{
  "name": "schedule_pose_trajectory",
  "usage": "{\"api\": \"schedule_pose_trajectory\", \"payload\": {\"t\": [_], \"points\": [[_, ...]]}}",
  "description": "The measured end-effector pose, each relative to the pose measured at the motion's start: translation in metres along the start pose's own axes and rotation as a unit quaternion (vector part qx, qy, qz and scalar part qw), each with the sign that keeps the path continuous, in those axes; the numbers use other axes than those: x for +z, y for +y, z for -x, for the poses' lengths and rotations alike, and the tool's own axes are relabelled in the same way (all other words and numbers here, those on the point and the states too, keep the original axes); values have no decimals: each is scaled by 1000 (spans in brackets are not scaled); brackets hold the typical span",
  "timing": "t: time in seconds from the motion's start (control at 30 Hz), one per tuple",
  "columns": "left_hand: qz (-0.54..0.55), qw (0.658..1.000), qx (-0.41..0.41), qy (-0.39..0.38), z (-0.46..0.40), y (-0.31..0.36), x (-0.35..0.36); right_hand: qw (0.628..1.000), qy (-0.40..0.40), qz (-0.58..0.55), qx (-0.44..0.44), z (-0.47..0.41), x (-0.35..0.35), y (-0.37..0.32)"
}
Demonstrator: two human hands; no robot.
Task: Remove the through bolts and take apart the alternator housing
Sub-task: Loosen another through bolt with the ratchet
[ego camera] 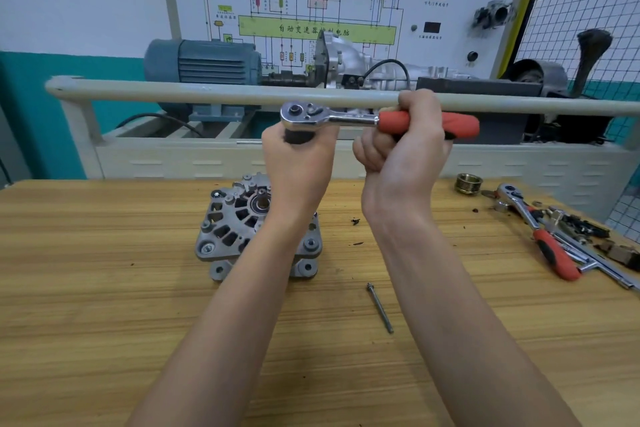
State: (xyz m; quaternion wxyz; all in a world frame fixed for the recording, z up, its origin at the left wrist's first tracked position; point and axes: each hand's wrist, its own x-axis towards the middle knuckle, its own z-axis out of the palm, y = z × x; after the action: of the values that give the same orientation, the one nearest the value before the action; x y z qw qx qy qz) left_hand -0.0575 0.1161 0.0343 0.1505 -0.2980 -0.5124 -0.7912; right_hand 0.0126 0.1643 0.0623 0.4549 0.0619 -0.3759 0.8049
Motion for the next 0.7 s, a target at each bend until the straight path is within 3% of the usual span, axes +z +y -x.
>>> {"api": "schedule_pose_trajectory", "payload": {"t": [0.1, 0.2, 0.27, 0.33, 0.4, 0.5, 0.57, 0.63, 0.7], "points": [[-34, 986, 13, -161, -6, 4, -14, 994, -60, 16, 92, -15, -7, -12], [-81, 934, 15, -347, -8, 10, -26, 973, -151, 30, 174, -29, -19, -26], [-110, 910, -8, -399, -6, 13, -26, 963, -178, 35, 200, -32, -22, -30], [-105, 918, -19, -382, -5, 14, -23, 967, -160, 28, 198, -32, -22, -29], [-70, 946, -24, -317, -4, 12, -17, 982, -97, 9, 159, -28, -18, -23], [-24, 992, -34, -117, -2, 6, -5, 999, -7, 2, 51, -14, -8, -11], [-11, 999, -33, -2, 1, 3, 2, 1000, 9, 3, 0, -4, -2, -2], [-5, 999, -31, 28, 2, 2, 4, 1000, 4, 7, -10, 0, 0, 0], [-25, 999, -22, -38, -2, 3, -3, 999, -18, 13, 29, -7, -3, -5]]}}
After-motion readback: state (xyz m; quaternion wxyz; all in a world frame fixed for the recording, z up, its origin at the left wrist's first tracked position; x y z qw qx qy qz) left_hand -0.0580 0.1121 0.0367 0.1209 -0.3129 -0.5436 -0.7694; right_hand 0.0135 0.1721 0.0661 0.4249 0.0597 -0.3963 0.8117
